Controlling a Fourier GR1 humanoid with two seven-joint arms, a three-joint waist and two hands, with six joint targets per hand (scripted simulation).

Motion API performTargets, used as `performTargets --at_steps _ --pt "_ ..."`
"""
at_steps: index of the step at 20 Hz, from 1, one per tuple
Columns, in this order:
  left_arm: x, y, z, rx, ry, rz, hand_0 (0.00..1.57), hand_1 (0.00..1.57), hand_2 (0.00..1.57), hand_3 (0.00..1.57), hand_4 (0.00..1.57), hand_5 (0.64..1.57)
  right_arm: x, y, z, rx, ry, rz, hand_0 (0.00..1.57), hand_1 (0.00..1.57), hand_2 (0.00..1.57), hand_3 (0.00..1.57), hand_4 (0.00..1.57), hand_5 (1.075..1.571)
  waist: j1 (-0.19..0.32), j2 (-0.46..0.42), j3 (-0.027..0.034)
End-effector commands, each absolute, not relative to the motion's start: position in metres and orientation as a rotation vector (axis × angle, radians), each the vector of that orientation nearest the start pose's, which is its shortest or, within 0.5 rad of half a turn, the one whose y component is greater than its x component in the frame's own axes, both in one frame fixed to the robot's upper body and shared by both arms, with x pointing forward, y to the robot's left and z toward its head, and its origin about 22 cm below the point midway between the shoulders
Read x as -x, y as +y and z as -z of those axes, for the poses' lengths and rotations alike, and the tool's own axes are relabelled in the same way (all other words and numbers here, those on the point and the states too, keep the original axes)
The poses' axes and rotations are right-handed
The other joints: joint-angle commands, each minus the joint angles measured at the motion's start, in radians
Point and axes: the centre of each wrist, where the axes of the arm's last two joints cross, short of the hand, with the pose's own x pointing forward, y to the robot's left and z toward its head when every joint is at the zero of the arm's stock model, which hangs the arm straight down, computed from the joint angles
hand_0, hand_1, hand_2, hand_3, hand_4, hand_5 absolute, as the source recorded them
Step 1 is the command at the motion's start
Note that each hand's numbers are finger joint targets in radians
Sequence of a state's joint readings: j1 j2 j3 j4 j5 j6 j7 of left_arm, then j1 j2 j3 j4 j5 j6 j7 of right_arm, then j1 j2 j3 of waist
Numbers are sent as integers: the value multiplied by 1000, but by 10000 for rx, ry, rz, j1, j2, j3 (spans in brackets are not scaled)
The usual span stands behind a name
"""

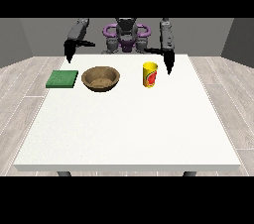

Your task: Pick the cup and pour the ball into the bowl, then pick the bowl and place it on the pad

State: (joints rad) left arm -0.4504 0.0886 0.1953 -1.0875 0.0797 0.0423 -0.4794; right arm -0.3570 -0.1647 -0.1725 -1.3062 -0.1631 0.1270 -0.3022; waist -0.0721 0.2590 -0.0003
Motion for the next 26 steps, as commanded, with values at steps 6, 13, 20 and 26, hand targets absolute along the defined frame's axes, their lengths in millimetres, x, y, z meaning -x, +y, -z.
performTargets --at_steps 6,13,20,26 --pt "-368 251 9 -1842 -20532 -1263 0 0 0 0 0 1341 -339 -280 -69 -1412 -20404 -863 0 0 0 0 0 1570 -866 1056 -4" --pt "-380 260 9 -2096 -20840 -1267 0 0 0 0 0 1321 -342 -303 -85 -1123 -21059 -946 0 0 0 0 0 1569 -1134 1666 -5" --pt "-382 283 -1 -6054 -20964 -740 1283 1283 1571 1571 924 1570 -350 -317 -120 -1205 -21426 -1227 0 0 221 386 0 1569 -1645 2101 8" --pt "-371 283 12 -7423 -20285 -277 1317 1317 1571 1571 1055 1540 -350 -322 -135 -1416 -21386 -1479 0 0 0 343 0 1570 -2027 2079 1"
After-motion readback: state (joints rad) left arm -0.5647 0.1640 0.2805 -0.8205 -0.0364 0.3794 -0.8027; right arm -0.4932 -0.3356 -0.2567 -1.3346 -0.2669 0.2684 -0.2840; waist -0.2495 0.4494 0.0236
